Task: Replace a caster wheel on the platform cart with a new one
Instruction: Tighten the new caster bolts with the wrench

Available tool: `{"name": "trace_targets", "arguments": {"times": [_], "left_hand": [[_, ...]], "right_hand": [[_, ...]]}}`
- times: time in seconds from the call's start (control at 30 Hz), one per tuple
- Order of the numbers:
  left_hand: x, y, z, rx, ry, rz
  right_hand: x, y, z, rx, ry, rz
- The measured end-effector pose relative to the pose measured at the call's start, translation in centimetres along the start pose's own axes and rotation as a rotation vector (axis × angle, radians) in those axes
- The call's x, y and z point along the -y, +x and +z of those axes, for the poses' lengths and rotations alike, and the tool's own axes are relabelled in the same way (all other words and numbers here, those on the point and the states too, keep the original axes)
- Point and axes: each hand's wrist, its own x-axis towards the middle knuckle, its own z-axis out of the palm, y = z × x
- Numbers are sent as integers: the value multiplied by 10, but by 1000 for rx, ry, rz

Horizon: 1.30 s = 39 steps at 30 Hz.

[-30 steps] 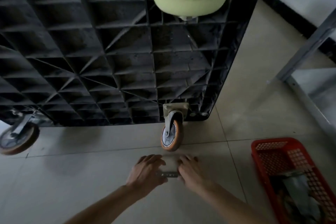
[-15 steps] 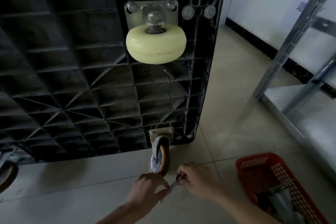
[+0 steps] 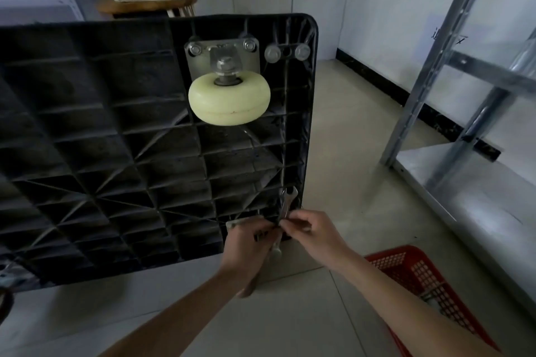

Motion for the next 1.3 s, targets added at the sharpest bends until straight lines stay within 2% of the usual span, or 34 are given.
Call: {"name": "trace_targets", "arguments": {"times": [0.13,0.23,0.3,0.5,0.67,0.8,0.93,1.17,1.3], "left_hand": [[-30,16,-8,-61,-35,21],[-49,17,-21,-48,-13,76],[-55,16,-32,-40,49,109],[-71,28,-71,-148,374,193],[-94,34,-95,-118,506,254],[-119,34,-98,-87,584,375],[-151,34,-97,-93,595,493],[-199,31,-103,-48,507,557],[-218,31,-115,-74,480,599]], "right_hand": [[14,10,-11,-62,47,-62],[27,17,-23,-87,61,-112],[35,21,-32,-95,46,-132],[48,30,-54,-68,-73,-209],[65,31,-69,-90,-148,-236],[85,26,-84,-80,-144,-232],[103,19,-98,-107,-121,-259],[118,19,-126,-121,-201,-266],[125,22,-133,-118,-208,-272]]}}
